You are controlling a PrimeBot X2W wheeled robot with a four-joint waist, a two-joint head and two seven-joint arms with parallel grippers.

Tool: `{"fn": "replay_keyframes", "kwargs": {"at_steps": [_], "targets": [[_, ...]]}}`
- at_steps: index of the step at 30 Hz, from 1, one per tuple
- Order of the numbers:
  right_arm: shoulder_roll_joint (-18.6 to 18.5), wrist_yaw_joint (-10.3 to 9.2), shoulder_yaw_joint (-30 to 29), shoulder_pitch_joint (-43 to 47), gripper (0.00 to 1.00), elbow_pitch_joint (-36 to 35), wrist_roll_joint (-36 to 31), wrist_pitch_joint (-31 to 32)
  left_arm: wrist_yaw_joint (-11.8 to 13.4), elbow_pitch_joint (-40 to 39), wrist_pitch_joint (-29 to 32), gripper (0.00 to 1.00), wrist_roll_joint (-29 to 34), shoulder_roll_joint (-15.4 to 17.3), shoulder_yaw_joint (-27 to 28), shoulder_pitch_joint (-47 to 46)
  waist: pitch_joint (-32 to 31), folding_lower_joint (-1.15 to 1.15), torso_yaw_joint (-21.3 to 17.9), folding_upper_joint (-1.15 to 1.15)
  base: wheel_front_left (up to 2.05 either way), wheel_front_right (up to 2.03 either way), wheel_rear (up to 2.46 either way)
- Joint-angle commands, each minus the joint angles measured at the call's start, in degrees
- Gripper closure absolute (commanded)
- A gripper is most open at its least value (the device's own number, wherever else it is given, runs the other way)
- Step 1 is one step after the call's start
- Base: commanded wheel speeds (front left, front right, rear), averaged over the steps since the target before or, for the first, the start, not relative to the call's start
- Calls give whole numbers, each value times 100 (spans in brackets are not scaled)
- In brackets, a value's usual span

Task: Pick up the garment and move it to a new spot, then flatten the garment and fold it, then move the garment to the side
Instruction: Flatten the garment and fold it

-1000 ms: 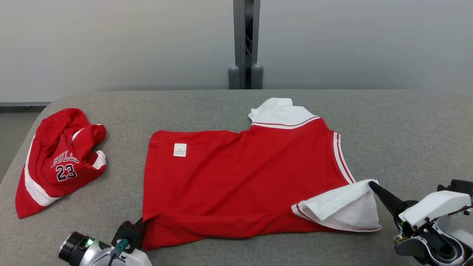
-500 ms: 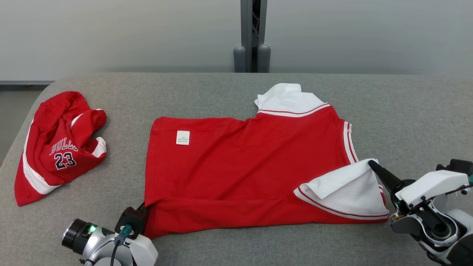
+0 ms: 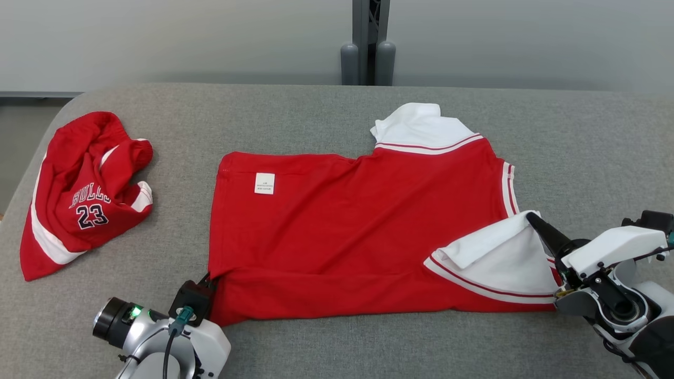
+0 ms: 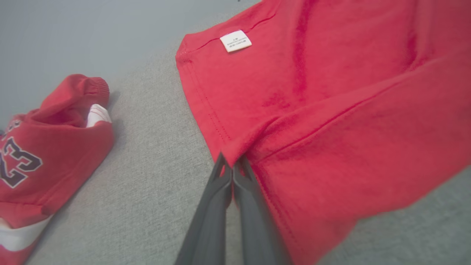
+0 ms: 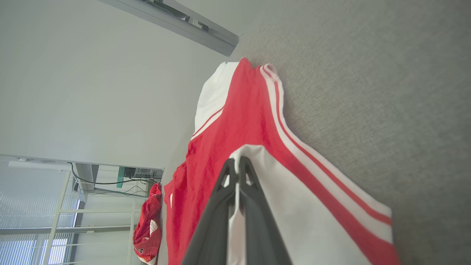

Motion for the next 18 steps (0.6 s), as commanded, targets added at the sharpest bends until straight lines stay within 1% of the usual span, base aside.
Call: {"fn": "replay_keyframes", "kwargs": {"at_steps": [1,8,18], "targets": [[7,0,-53,-68,100,39,-30,5,59,-15,-2,100,-27,23,6,-92,30,0,7,0,0,0,0],[98,0,-287,-103,100,79,-218,-52,112,-117,-2,100,-29,19,-5,-160,145,0,36,0,0,0,0],[205,0,-647,-36,100,-30,-472,-111,257,-556,-2,100,0,58,50,-131,221,0,77,0,0,0,0]]}}
